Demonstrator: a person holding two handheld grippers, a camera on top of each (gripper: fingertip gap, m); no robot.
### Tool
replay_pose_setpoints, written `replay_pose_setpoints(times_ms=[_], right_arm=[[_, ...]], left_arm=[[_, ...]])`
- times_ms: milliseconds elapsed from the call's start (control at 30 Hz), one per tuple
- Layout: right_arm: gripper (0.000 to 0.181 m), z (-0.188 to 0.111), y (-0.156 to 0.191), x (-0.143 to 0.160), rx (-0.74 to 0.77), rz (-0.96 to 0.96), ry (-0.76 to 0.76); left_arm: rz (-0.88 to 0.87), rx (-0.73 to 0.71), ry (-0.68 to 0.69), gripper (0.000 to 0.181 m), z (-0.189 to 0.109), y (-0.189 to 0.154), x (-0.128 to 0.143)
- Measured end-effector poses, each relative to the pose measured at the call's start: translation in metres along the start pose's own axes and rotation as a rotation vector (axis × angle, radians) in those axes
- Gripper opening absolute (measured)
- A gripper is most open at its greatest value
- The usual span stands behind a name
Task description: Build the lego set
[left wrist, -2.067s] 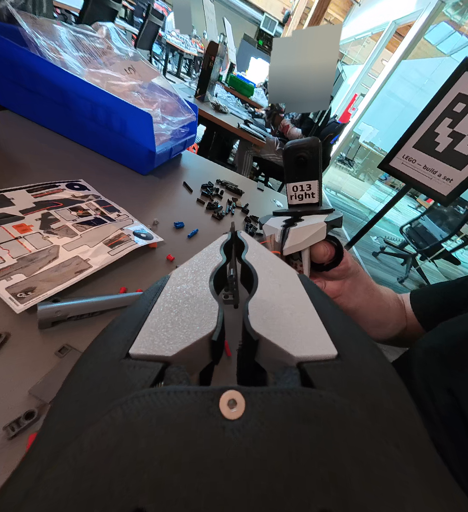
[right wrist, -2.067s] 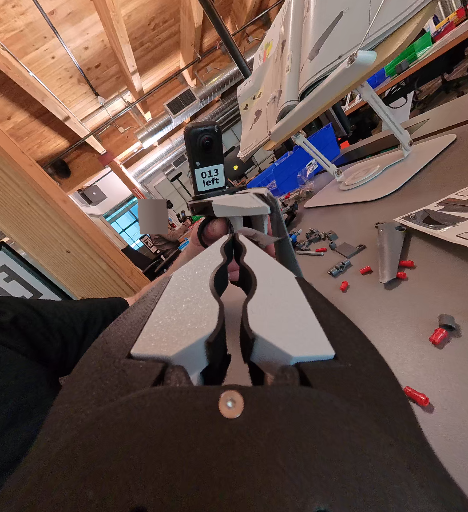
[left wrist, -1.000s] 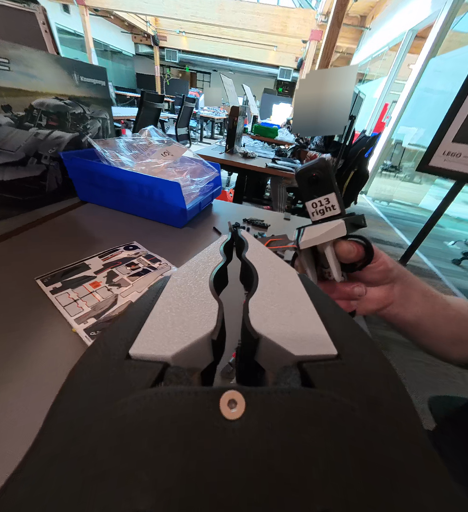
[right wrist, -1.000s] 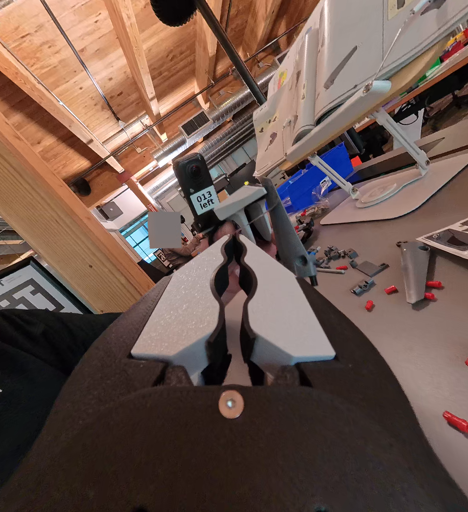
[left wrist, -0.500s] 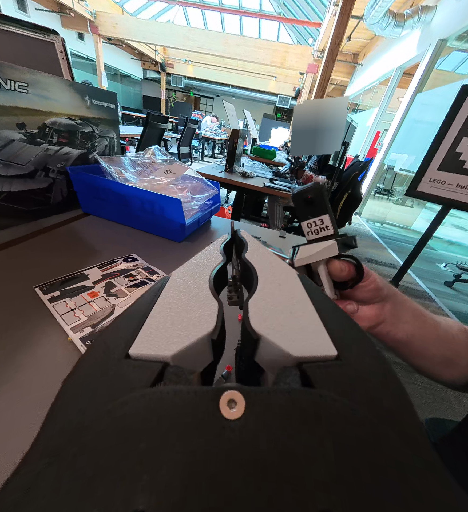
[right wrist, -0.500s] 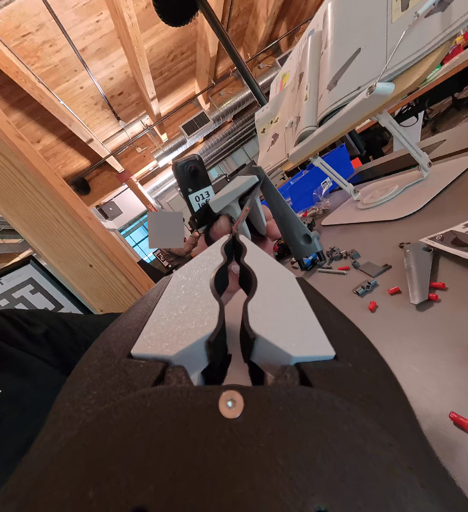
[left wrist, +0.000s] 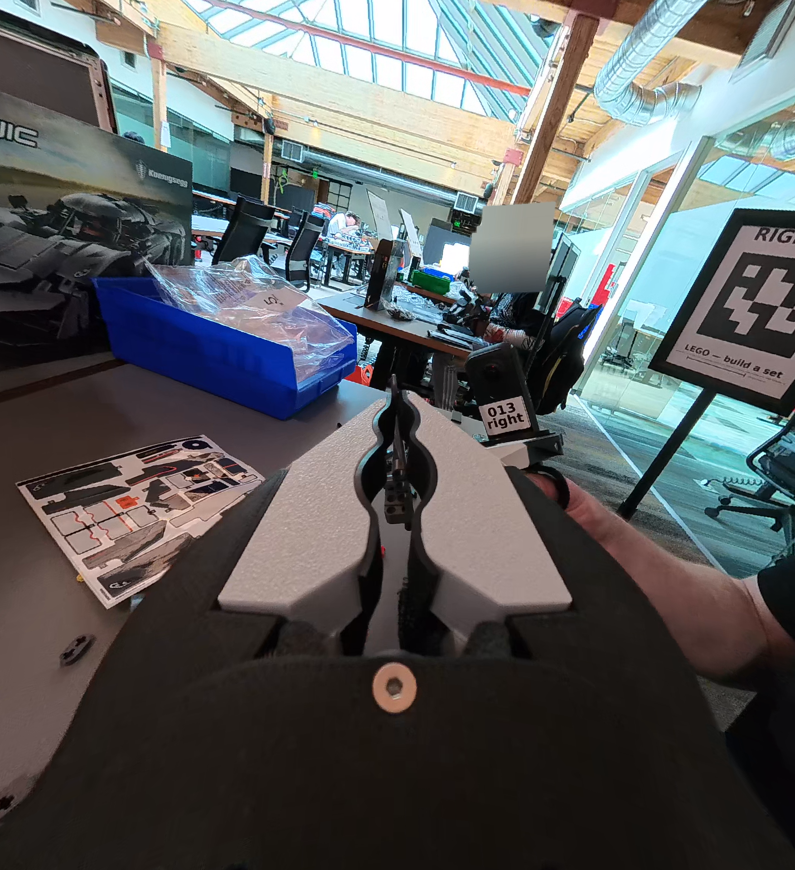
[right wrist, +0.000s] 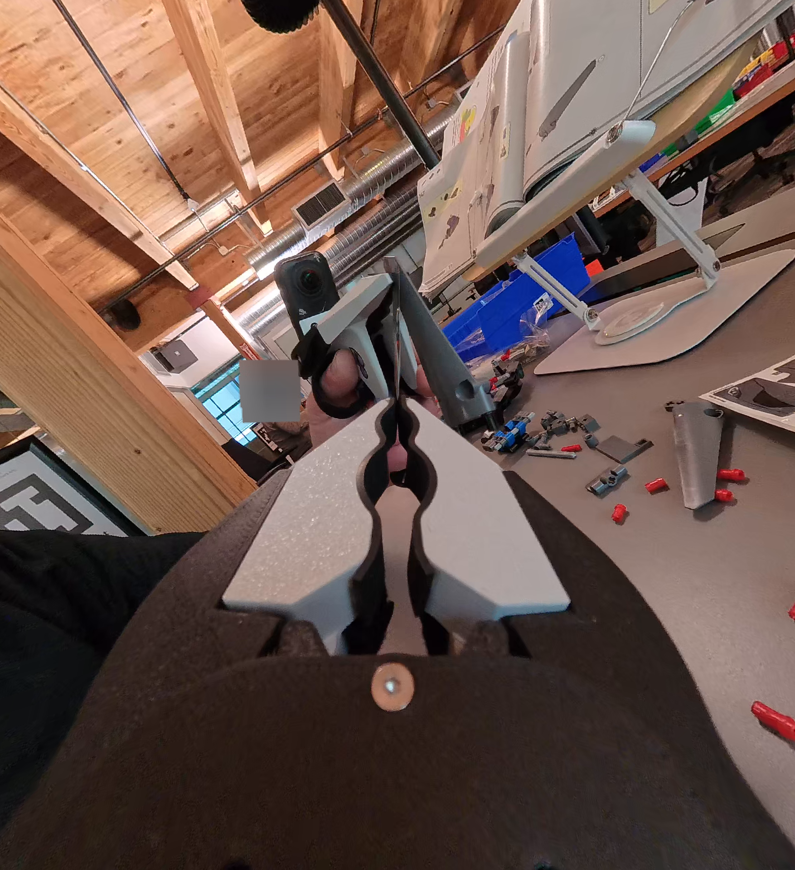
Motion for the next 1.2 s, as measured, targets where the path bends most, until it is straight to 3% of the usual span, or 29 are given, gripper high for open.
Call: replay_pose_setpoints(times_ms=[1200], right_arm=[[0.000, 0.0089, -0.0087, 0.0061, 0.031, -0.027, -0.016]], left_arm=[[-0.052, 0.011, -0.040, 0.000, 0.0003, -0.0075, -0.0018]])
Point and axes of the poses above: each gripper's, where its closed fingertips meet, z out along the fingers, x out of its underside, y = z × x across the jaws, the point moved 8 cm from there along -z, back along the fingers, and after that the axes turned 4 degrees about -y, right-handed, at the moved point
